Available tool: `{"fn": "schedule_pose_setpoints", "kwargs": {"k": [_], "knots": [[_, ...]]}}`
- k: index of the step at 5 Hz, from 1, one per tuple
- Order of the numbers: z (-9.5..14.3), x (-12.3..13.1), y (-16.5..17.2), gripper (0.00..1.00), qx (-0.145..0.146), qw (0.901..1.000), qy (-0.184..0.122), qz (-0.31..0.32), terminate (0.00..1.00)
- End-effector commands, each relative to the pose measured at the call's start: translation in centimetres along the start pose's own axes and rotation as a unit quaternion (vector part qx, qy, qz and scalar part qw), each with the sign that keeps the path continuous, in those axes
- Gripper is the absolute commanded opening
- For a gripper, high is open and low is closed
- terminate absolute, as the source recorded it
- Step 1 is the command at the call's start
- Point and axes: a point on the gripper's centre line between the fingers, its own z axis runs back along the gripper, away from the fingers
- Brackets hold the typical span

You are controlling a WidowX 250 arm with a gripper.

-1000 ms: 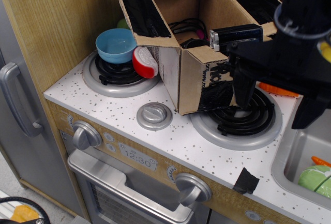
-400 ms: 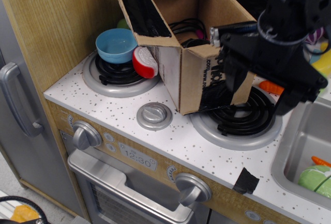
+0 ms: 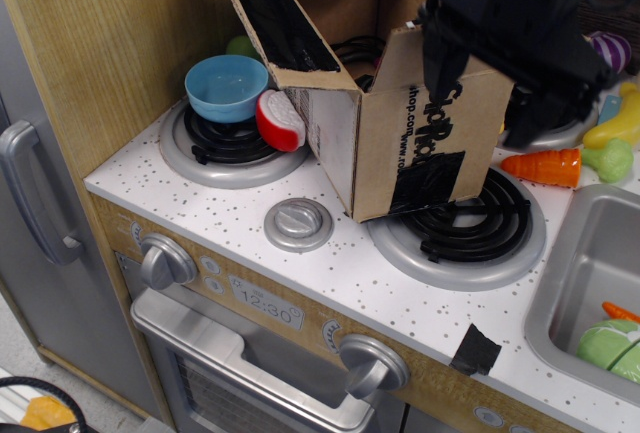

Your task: Close small4fbox flaps

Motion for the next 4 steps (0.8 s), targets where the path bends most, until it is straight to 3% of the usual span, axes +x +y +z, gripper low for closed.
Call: {"fn": "schedule_pose_setpoints", "kwargs": {"k": [1, 3, 4], "knots": [[2.1, 2.7, 3.0, 1.0, 0.024, 0.9988, -0.022, -0.037, 0.0], [-1.5, 2.8, 4.2, 1.0, -0.008, 0.9977, -0.05, -0.046, 0.0], [-2.9, 2.7, 4.0, 1.0, -0.036, 0.9972, -0.049, -0.043, 0.0]]}}
